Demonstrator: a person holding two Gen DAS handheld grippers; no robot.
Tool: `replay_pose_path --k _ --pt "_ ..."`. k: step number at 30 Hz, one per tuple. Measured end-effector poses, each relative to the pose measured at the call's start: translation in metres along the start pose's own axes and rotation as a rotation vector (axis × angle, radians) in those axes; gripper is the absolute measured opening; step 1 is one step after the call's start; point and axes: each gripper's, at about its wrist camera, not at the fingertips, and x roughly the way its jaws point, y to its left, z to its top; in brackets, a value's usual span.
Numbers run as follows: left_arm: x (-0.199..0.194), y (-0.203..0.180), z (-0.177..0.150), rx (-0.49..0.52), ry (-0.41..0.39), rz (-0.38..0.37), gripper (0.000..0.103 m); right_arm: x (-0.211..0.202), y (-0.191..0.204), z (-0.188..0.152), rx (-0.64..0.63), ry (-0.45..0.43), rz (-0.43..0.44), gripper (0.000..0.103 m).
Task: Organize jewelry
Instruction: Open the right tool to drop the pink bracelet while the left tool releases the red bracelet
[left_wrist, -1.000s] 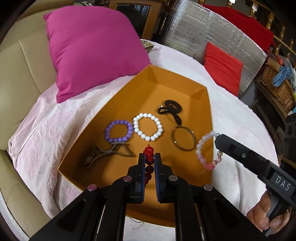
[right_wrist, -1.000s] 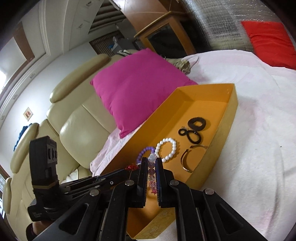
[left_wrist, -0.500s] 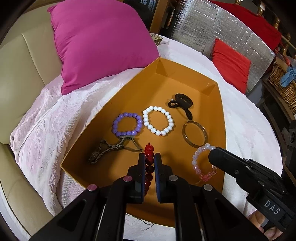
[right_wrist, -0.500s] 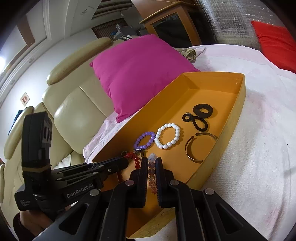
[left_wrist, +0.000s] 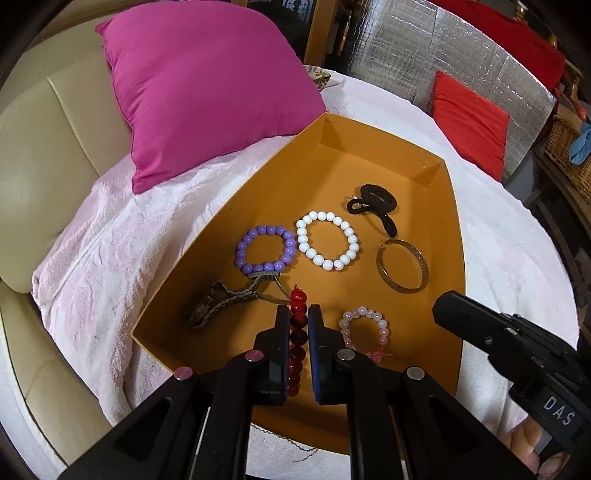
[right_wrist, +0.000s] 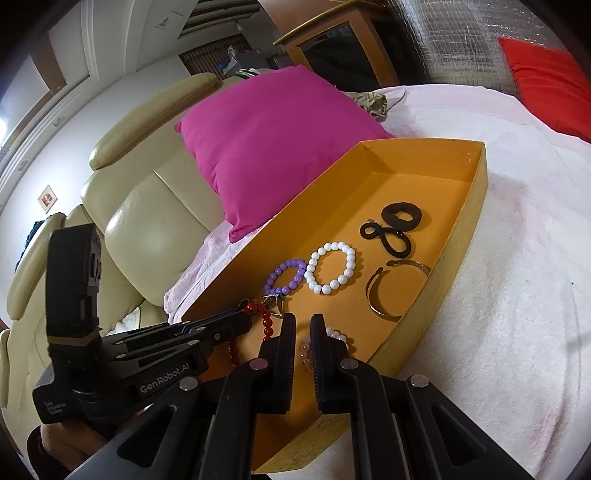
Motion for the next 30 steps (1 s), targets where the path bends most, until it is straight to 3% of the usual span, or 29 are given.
replay_pose_path --k 5,9,19,23,30 --pt "-0.002 -0.004 0.0 0.029 -0.016 0.041 0.011 -0.004 -0.004 0.002 0.019 -0.006 -0.002 0.01" --pt "-0.003 -0.007 0.0 0.049 -0.029 0.068 0.025 -0.006 -0.005 0.003 0.021 -0.003 0.0 0.01" --pt "-0.003 -0.008 0.001 0.062 -0.037 0.1 0.026 -0.005 -0.006 0.004 0.026 0.003 0.002 0.01" --pt "-0.004 -0.008 0.001 0.067 -0.049 0.129 0.046 -0.005 -0.007 0.004 0.034 0.01 0.004 0.01" --pt "-0.006 -0.015 0.004 0.097 -0.083 0.182 0.055 -0.007 -0.009 0.004 0.042 0.009 0.0 0.01"
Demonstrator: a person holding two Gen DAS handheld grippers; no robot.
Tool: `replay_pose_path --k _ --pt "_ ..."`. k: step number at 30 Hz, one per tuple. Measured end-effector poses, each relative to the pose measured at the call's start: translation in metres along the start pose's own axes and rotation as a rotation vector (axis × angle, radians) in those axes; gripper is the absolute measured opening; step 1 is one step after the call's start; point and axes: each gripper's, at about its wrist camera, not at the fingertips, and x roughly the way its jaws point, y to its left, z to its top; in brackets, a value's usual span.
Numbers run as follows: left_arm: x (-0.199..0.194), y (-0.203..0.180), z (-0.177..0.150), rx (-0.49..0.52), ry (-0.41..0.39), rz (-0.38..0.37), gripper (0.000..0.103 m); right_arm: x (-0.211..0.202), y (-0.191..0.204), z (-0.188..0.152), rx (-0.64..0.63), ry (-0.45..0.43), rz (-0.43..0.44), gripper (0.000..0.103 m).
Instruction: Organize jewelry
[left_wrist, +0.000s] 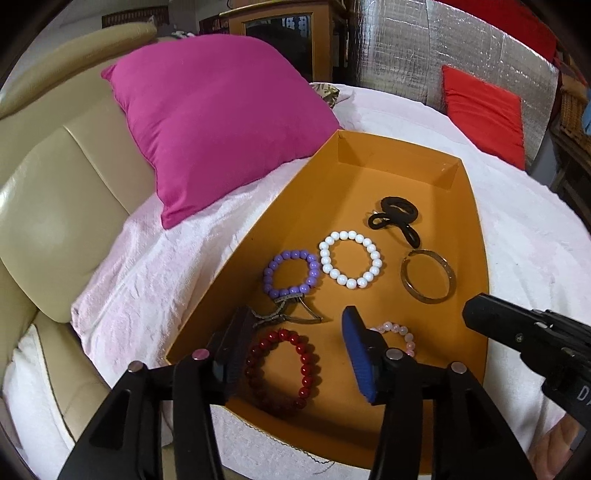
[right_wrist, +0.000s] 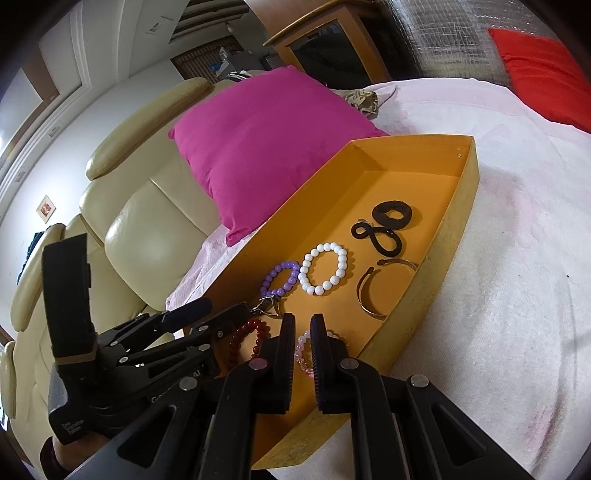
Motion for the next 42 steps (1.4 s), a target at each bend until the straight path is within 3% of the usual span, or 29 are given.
replay_pose_path --k 2,5,11,14,19,20,23,28,30,32,37,42 --pt "-0.002 -0.003 0.001 0.013 -0.016 0.024 0.062 -0.001 -0.001 0.001 0.001 0.0 -0.002 0.011" --pt "-0.003 -0.004 0.002 0.017 -0.031 0.035 0.063 -0.004 -0.003 0.001 0.007 -0.004 -0.006 0.019" --pt "-0.005 -0.005 0.004 0.009 -0.049 0.059 0.064 -0.013 -0.009 0.004 0.016 -0.026 -0.021 0.019" --pt "-0.006 -0.006 0.005 0.004 -0.06 0.087 0.076 -0.015 -0.013 0.004 0.019 -0.025 -0.031 0.019" --pt "-0.024 0.0 0.009 -0.067 -0.151 0.146 0.082 -0.023 -0.014 0.002 -0.019 -0.04 -0.095 0.019" --pt "-0.028 0.001 0.01 -0.089 -0.16 0.163 0.082 -0.026 -0.015 0.001 -0.022 -0.04 -0.111 0.021" --pt "-0.042 0.001 0.013 -0.13 -0.156 0.215 0.082 -0.039 -0.016 0.0 -0.024 -0.04 -0.143 0.04" --pt "-0.084 -0.014 0.006 -0.099 -0.2 0.317 0.082 -0.081 -0.008 -0.001 -0.071 -0.086 -0.226 0.045" --pt "-0.099 -0.02 0.006 -0.065 -0.196 0.338 0.082 -0.101 -0.008 -0.001 -0.059 -0.106 -0.239 0.052" --pt "-0.12 -0.023 0.006 -0.07 -0.216 0.334 0.082 -0.121 -0.007 -0.002 -0.051 -0.127 -0.255 0.059" --pt "-0.179 -0.031 0.004 -0.11 -0.305 0.278 0.083 -0.169 0.007 -0.006 -0.081 -0.188 -0.322 0.061" --pt "-0.228 -0.035 0.0 -0.118 -0.388 0.233 0.085 -0.214 0.023 -0.009 -0.083 -0.254 -0.326 0.069"
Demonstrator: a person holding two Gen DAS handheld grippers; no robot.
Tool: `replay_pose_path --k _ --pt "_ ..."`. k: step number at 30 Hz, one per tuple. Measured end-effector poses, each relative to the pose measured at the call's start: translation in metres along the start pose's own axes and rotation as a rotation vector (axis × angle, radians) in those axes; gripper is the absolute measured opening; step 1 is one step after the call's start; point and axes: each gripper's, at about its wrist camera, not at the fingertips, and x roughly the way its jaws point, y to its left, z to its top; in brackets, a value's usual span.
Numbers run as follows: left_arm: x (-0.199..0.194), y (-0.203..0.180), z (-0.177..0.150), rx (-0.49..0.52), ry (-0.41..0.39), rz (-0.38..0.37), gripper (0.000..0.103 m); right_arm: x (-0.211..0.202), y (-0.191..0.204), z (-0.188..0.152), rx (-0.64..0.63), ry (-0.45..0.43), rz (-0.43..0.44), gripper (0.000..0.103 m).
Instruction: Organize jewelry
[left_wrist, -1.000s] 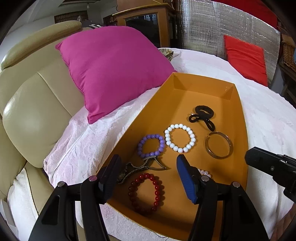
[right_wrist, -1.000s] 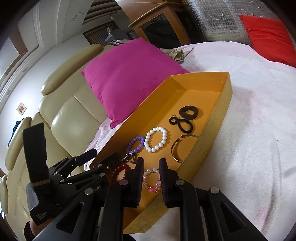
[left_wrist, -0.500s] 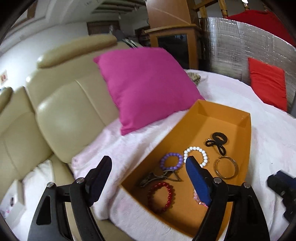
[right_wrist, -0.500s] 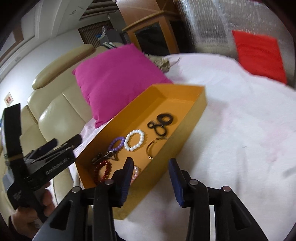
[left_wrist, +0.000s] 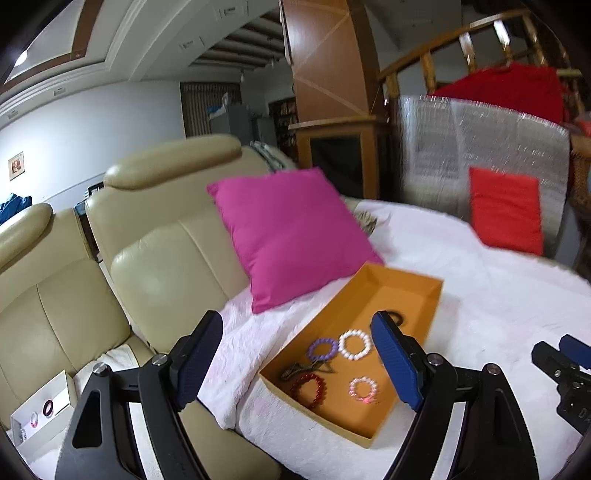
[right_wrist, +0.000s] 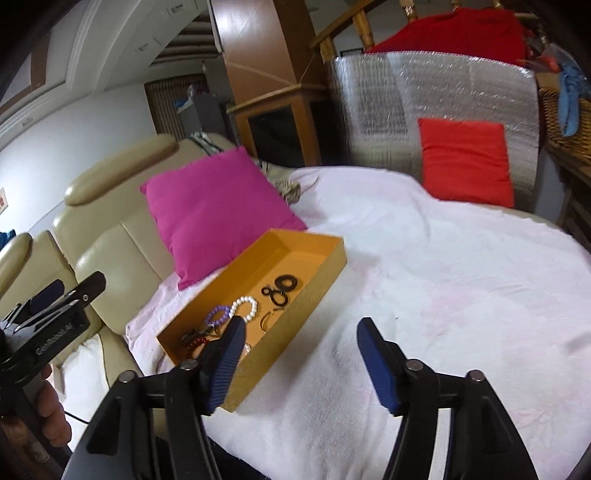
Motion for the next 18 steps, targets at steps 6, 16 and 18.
replay_pose_path --k 6,16,18 --pt "-0.027 0.009 0.008 -0.013 -0.005 -0.017 0.087 -0.035 0.023 0.003 -0.025 -0.027 0.027 0.07" --pt "-0.052 0.028 0.003 -0.002 -0.017 0.011 0.087 -0.05 0.058 -0.012 -0.069 -0.057 -0.031 0.073" --pt "-0.054 0.032 0.001 -0.008 -0.018 0.008 0.087 -0.051 0.059 -0.013 -0.058 -0.058 -0.035 0.073"
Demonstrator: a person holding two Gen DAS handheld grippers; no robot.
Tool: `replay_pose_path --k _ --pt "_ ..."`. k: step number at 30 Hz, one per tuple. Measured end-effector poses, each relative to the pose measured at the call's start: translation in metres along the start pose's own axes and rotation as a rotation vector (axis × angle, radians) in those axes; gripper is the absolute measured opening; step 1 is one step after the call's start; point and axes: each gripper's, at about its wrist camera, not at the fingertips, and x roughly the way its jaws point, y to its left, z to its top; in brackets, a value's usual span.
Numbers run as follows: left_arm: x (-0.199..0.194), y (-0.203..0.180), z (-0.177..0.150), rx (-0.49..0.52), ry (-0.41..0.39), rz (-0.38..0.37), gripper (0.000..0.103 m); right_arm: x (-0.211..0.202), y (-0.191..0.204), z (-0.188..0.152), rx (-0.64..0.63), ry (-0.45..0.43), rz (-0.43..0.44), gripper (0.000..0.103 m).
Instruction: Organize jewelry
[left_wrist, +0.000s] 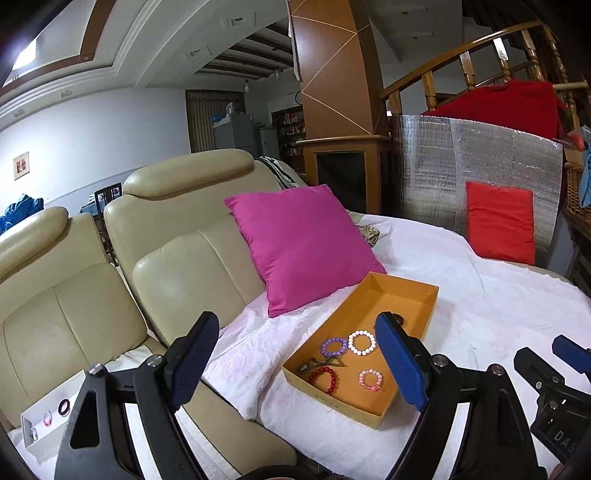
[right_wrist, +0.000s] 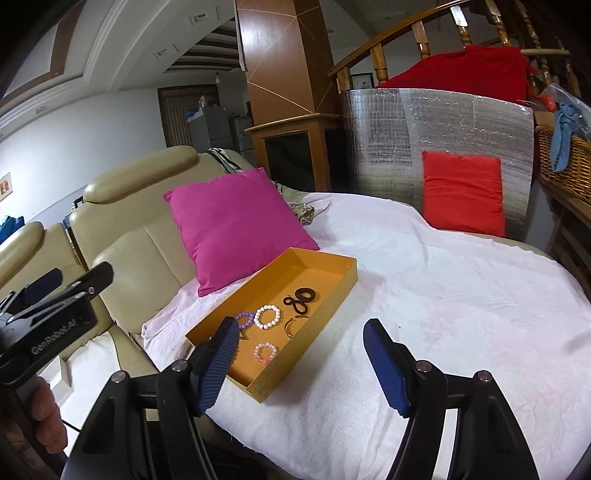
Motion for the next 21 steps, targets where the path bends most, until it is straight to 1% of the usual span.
replay_pose_path --k 5,12,21 --pt "0.001 0.007 -0.001 -0.011 -0.003 0.006 0.087 -0.002 0.004 0.001 0.0 -0.009 -0.013 0.073" --pt "0.003 0.008 -0.002 -0.01 0.001 0.009 0.087 0.001 0.011 0.001 -0.007 -0.005 -0.008 0.073" --pt "0.005 0.008 -0.004 -0.003 0.006 0.008 0.087 0.002 0.01 0.001 0.001 0.0 -0.002 0.073"
